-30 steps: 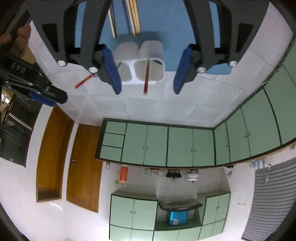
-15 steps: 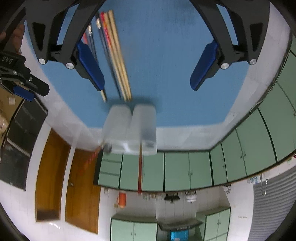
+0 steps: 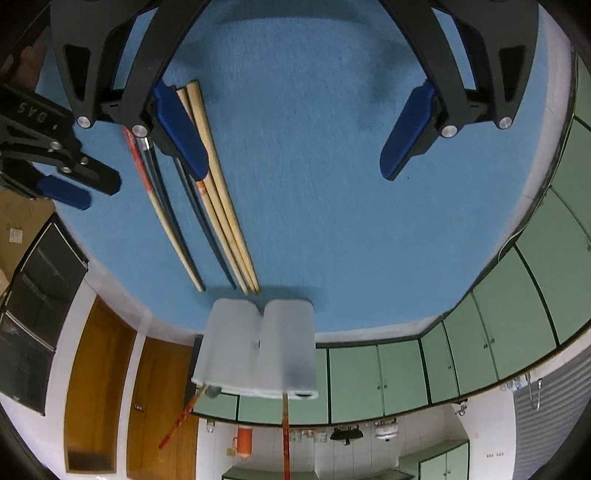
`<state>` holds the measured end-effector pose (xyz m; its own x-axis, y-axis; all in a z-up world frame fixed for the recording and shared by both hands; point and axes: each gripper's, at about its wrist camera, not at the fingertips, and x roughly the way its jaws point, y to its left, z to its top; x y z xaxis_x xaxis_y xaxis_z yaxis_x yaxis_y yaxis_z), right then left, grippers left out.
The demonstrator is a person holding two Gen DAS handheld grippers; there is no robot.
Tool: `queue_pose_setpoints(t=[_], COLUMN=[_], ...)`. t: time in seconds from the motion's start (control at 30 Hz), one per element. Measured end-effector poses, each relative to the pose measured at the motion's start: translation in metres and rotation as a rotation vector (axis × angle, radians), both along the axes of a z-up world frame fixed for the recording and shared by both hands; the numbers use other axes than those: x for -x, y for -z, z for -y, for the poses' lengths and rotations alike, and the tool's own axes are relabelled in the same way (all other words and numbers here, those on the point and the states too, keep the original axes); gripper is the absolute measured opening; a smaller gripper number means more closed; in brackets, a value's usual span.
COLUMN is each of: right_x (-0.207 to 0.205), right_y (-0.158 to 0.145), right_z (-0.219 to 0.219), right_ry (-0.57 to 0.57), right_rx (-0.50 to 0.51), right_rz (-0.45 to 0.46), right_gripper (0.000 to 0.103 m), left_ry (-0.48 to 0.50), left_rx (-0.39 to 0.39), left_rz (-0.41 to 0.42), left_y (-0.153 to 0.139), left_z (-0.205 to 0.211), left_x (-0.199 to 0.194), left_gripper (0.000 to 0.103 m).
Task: Organize utensils
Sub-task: 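Grasp a plain wooden chopstick with the left gripper while the right grasps a red chopstick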
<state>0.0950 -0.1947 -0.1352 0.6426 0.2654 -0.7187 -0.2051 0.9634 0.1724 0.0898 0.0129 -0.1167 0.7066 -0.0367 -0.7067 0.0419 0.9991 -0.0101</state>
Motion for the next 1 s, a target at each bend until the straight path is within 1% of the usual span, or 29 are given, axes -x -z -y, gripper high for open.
queue_pose_setpoints(t=[0.03, 0.1, 0.13, 0.2, 0.43, 0.47, 0.5, 0.67, 0.83, 1.0], right_x=[-0.001, -0.002, -0.001, -0.002, -0.003, -0.003, -0.002, -0.004, -0.004, -0.004], right_y=[0.003, 0.008, 0.011, 0.014, 0.015, 0.015, 0.015, 0.015, 0.015, 0.016], right_z=[-0.003, -0.008, -0.010, -0.012, -0.018, -0.020, -0.021, -0.016, -0.002, 0.008], right_ry=[-0.011, -0.022, -0.027, -0.034, -0.044, -0.047, -0.049, -0.037, -0.005, 0.011], right_rx=[0.006, 0.012, 0.011, 0.014, 0.040, 0.050, 0.059, 0.066, 0.056, 0.029], right_rz=[-0.012, -0.029, -0.037, -0.050, -0.050, -0.047, -0.046, -0.048, -0.054, -0.057], right_gripper=[0.045, 0.038, 0.037, 0.034, 0.031, 0.028, 0.023, 0.008, 0.007, 0.007], left_ry=[0.004, 0.011, 0.017, 0.017, 0.031, 0.034, 0.040, 0.062, 0.067, 0.059], left_rx=[-0.002, -0.005, -0.001, 0.001, 0.017, 0.019, 0.020, 0.007, -0.014, -0.006], left_rz=[-0.006, -0.016, -0.026, -0.031, -0.037, -0.039, -0.045, -0.068, -0.104, -0.128], left_y=[0.002, 0.005, 0.007, 0.008, 0.008, 0.009, 0.010, 0.014, 0.021, 0.023], left_z=[0.001, 0.004, 0.004, 0.006, 0.010, 0.012, 0.014, 0.024, 0.031, 0.032], left_x=[0.001, 0.000, 0.000, -0.001, -0.001, -0.002, -0.002, -0.006, -0.011, -0.015], left_gripper=[0.090, 0.082, 0.081, 0.081, 0.081, 0.081, 0.081, 0.081, 0.081, 0.076])
